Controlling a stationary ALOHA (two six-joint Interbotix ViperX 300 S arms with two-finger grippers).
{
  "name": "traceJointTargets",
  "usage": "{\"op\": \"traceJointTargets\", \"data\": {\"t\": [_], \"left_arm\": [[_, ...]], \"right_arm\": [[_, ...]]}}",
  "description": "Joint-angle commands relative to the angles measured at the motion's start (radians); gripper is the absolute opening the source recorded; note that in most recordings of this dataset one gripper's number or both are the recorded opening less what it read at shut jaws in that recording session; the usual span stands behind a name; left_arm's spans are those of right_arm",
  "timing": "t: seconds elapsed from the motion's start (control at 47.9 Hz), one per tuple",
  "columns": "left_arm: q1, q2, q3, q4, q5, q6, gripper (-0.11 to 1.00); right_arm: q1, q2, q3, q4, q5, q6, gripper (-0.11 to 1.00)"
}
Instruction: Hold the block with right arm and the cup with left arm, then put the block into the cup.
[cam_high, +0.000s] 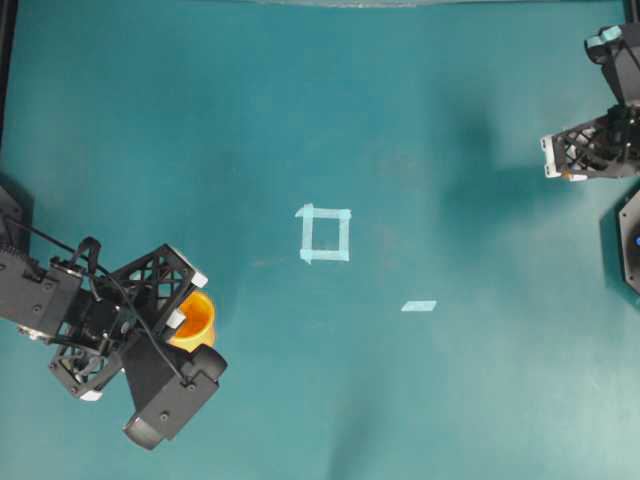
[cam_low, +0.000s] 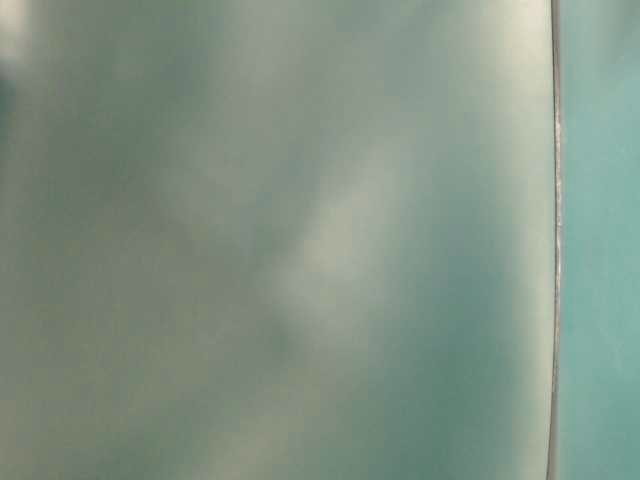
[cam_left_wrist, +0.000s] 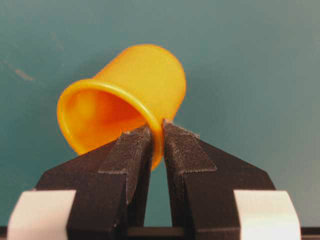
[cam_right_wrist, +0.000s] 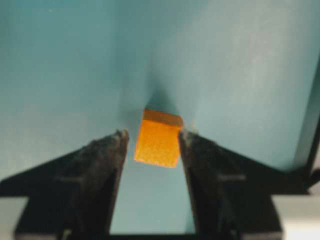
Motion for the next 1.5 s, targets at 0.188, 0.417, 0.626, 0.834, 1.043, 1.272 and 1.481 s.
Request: {"op": "traceJointTargets", "data": {"t": [0.188,0.417,0.626,0.834,1.043,1.272,1.481], "left_arm": [[0.003,-0.009,-0.025,0.008,-0.003,0.009,0.08],[0.003,-0.008,-0.025,0.008,-0.003,0.009,0.08],[0.003,-0.009,-0.025,0.008,-0.005,0.009,0.08],[0.017,-0.008,-0.028,0.035,-0.008,0.012,0.08],[0.052,-0.008,-0.031,0.081,-0.011,0.046,0.08],[0.107,-0.008,-0.035,0.114,-0.041,0.155,0.08],[0.172,0.011,-0.061,0.114,-0.146,0.308,0.08]], "right_arm": [[-0.003,0.041,0.015,-0.006,-0.040,0.003,0.51],[-0.003,0.057,0.034,-0.008,-0.094,0.005,0.50],[-0.003,0.060,0.038,-0.034,-0.104,0.000,0.44],[0.011,0.051,0.023,-0.183,-0.273,-0.006,0.40],[0.044,0.044,-0.035,-0.408,-0.558,-0.009,0.40],[0.046,0.046,-0.109,-0.592,-0.796,-0.011,0.40],[0.046,0.061,-0.167,-0.699,-0.942,-0.011,0.40]]}}
